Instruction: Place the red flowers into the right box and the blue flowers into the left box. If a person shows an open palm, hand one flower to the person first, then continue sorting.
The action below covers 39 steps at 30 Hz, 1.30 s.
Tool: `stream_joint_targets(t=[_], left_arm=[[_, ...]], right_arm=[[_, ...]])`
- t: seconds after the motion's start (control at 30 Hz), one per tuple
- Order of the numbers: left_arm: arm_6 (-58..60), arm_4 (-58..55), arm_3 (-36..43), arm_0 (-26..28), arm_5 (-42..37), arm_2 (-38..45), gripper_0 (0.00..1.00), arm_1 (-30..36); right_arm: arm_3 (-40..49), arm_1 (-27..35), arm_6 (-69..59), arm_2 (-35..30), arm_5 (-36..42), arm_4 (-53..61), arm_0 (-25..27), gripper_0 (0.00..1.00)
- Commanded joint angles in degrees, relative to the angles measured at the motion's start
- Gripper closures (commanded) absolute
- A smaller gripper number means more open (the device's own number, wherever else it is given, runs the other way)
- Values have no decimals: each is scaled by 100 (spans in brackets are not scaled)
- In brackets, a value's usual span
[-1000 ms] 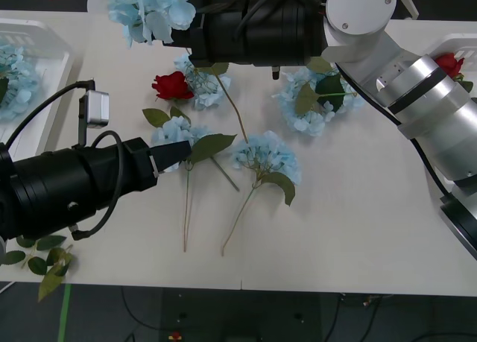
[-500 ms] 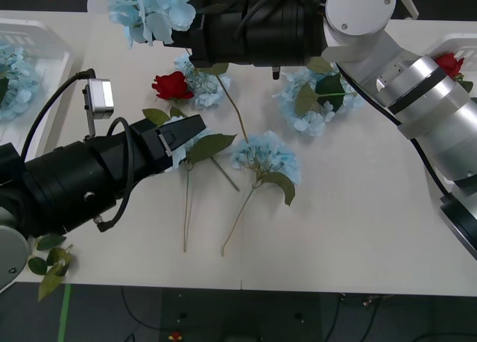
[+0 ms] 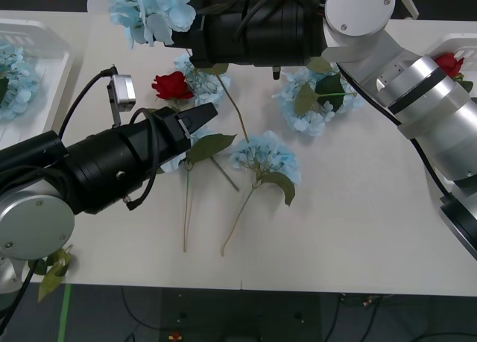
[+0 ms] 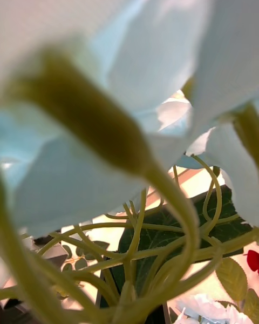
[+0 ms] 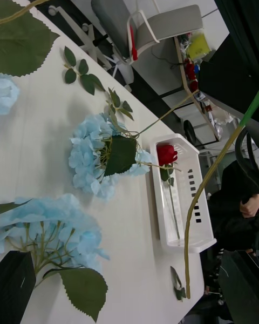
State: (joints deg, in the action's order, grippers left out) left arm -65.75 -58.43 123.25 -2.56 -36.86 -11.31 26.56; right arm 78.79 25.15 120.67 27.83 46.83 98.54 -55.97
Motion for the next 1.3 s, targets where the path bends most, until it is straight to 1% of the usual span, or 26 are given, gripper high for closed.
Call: stream_joint_targets(t=[0.03, 0.27, 0.37, 0.5, 0.6, 0.83, 0.87, 0.9, 0.97, 1.0, 1.07, 1.1, 1.13, 1.3], left_arm=[[246, 16, -169, -447, 250, -328, 0, -168], [211, 95, -741, -895, 346, -583, 0, -502], [202, 121, -1145, -1159, 601, -794, 0, -652], [202, 60, -1708, -1449, 1225, -1137, 0, -854], [176, 60, -1892, -1563, 1269, -1181, 0, -968], [159, -81, -1918, -1669, 1269, -1207, 0, -1047], [141, -81, -1918, -1677, 1278, -1207, 4, -1047], [115, -63, -1918, -1677, 1287, -1216, 13, -1047], [97, -46, -1918, -1686, 1322, -1207, 37, -1047], [88, -37, -1918, -1695, 1357, -1207, 53, -1047], [79, -72, -1918, -1704, 1383, -1207, 80, -1047], [79, -116, -1918, -1713, 1383, -1207, 97, -1047], [79, -134, -1918, -1713, 1401, -1207, 100, -1047], [79, -195, -1918, -1730, 1463, -1207, 100, -1038]], right_arm=[[233, -134, 185, 30, -60, -45, -2, 100], [233, -134, 158, 21, -77, -72, -2, 100], [233, -134, 158, 21, -77, -89, -10, 100], [233, -125, 150, 21, -86, -89, -2, 100], [225, -125, 141, 21, -95, -107, -10, 100], [233, -107, 141, 30, -130, -124, -2, 100], [233, -99, 141, 21, -130, -133, -10, 100], [233, -99, 141, 21, -130, -142, -10, 100], [233, -90, 141, 21, -139, -142, -10, 100], [233, -90, 141, 21, -139, -142, -10, 100], [233, -90, 141, 21, -148, -142, -10, 100], [233, -81, 141, 21, -148, -142, -10, 100], [233, -81, 141, 21, -156, -142, -2, 100], [233, -81, 141, 21, -165, -142, -10, 100]])
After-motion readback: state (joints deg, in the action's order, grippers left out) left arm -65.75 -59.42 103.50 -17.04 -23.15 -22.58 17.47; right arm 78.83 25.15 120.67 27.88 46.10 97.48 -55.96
